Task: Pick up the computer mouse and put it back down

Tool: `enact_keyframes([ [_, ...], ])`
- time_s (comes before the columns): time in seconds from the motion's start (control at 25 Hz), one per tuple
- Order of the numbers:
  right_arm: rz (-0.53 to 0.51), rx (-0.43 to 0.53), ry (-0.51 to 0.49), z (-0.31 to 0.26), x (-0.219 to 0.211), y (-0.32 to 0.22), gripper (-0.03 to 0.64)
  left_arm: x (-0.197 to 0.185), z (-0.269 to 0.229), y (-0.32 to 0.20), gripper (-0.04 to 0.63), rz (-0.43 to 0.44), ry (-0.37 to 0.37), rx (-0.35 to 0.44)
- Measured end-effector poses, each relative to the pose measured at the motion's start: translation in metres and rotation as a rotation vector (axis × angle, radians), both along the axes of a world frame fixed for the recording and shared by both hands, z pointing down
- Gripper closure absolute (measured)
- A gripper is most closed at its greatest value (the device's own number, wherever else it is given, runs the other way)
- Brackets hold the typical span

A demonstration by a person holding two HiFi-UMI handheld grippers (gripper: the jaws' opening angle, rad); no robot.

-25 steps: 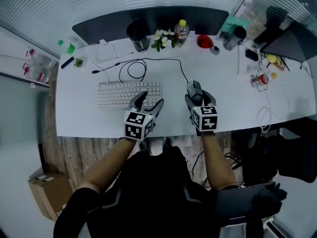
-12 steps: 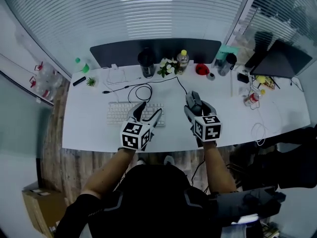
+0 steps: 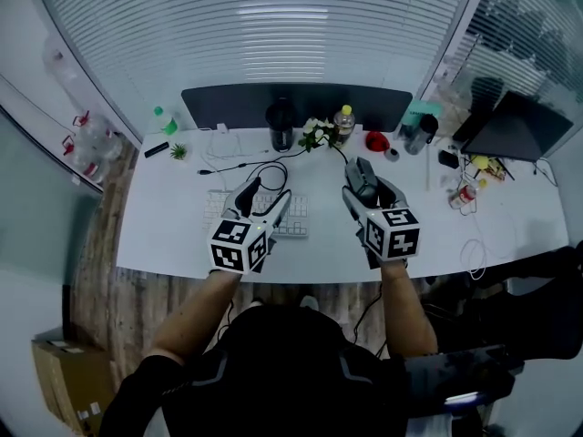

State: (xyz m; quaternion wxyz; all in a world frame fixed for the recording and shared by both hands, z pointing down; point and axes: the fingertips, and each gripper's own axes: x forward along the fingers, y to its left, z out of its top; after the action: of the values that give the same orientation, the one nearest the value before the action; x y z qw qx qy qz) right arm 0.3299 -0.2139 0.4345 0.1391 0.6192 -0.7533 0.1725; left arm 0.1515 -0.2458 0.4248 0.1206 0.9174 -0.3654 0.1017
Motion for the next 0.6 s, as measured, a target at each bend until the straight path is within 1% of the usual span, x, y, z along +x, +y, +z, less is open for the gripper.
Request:
enact_keyframes([
  [0.24, -0.063, 0.019, -0.019, -0.012, -0.015, -0.007, 0.322, -0.017, -0.010, -0.004, 0.287, -0.075, 0.007, 0.024],
  [0.36, -0.125, 0.046, -0.041, -0.017, -0.028, -0.013, 0.322, -0.030, -0.008, -0.001, 0.287, -0.117, -0.011, 0.021],
  [0.52, -0.222, 0.089, -0.059, -0.026, -0.046, -0.024, 0.322, -0.048, -0.012, 0.004, 0.288, -0.139, -0.011, 0.024],
  [0.6, -0.268, 0.101, -0.070, -0.027, -0.058, -0.031, 0.322, -0.064, -0.015, 0.005, 0.288, -0.175, -0.017, 0.029],
])
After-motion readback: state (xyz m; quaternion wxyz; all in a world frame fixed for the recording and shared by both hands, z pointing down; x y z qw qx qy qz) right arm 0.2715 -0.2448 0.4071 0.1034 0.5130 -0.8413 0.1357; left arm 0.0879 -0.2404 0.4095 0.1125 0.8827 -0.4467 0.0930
